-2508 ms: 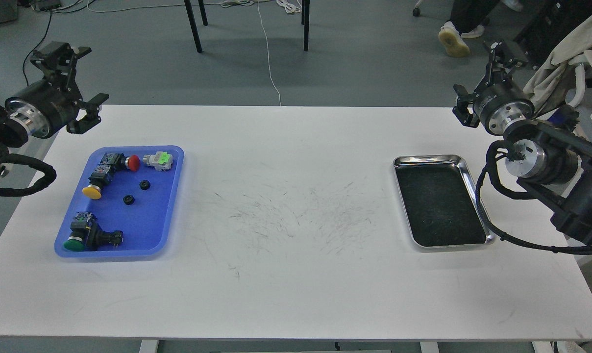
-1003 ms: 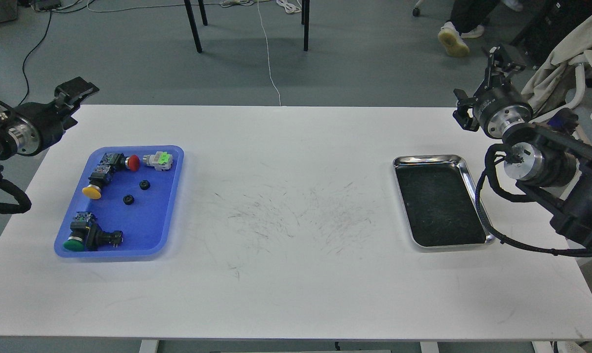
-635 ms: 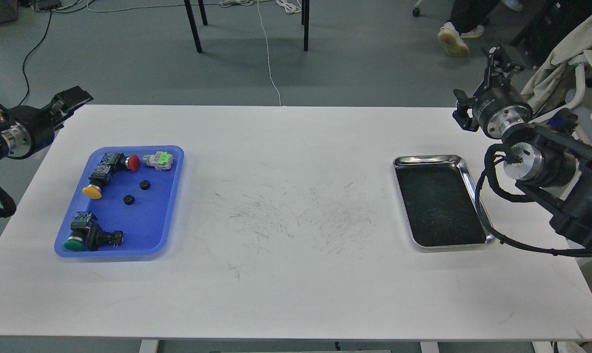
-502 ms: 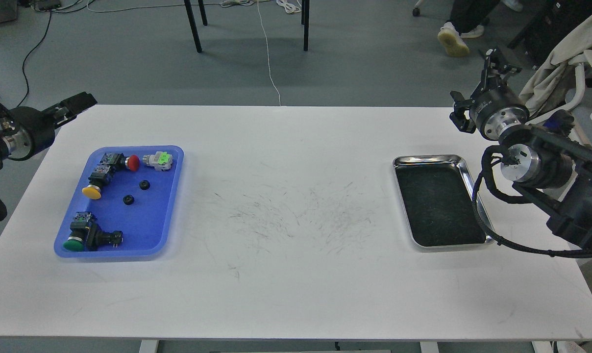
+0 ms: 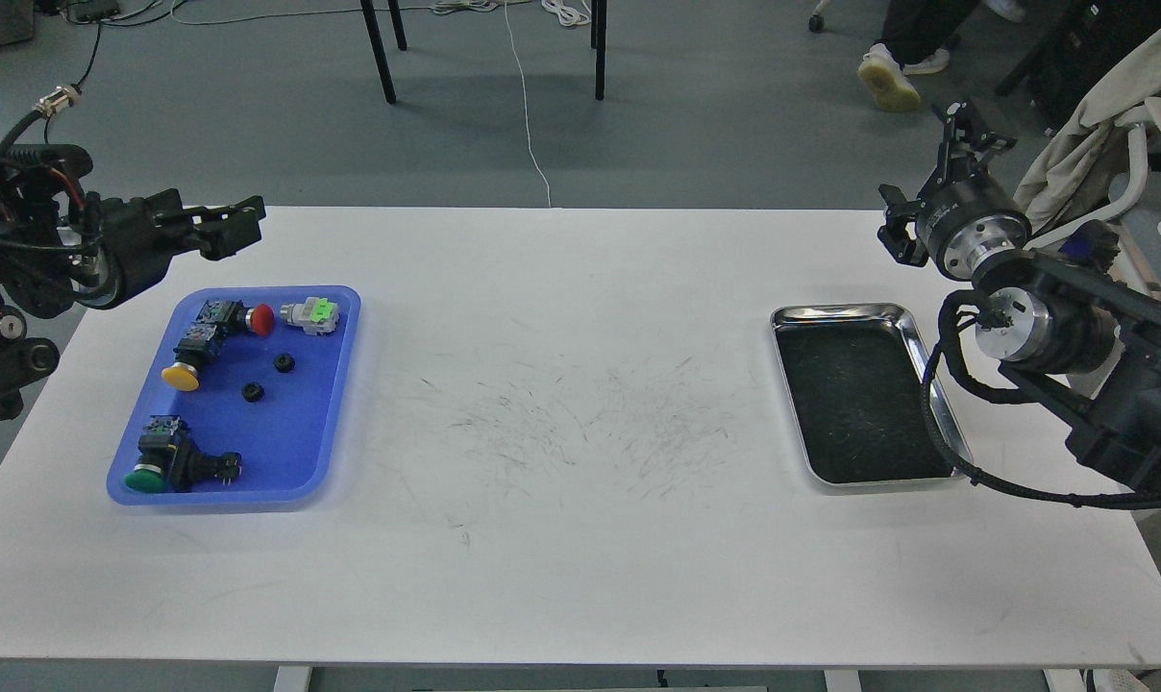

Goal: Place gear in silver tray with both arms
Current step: 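Move the left gripper over the blue tray toward a black gear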

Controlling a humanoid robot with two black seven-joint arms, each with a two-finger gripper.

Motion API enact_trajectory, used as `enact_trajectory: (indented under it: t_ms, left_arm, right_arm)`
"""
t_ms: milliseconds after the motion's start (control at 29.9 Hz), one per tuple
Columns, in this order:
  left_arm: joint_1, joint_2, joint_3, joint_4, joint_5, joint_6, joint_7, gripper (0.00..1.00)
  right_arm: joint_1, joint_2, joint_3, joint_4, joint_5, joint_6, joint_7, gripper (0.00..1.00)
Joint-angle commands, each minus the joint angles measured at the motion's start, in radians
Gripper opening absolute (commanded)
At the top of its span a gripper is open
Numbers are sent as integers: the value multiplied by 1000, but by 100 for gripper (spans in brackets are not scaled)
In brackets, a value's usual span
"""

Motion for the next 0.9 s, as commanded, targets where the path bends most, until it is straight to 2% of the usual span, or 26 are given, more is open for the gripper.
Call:
enact_trajectory:
  t_ms: [0,267,468,535,702,736,869]
  left_arm:
    - [-1,-12,29,3,63,18,1,98]
    - [71,-88,87,108,71,43,-5,96]
    - [133,-123,84,152,72,92,-77,94]
    - [133,-156,95,163,74,102,-88,88]
    - [182,-180,95,210,75,144,-121,82]
    - [185,-186,95,210,75,144,-132,78]
    - [193,-186,96,214,80,145,-146,77]
  right_arm:
    - [-1,2,0,-1,-1,-2,0,99]
    - [-1,5,-3,0,-2,-2,0,99]
    - [-1,5,-7,-1,-2,-2,0,99]
    - [-3,5,-7,-3,-2,-2,0,99]
    - [-3,5,-7,-3,-2,-2,0,99]
    - [-3,5,-7,-4,-4,-2,0,99]
    - [-3,5,-7,-4,-4,0,0,99]
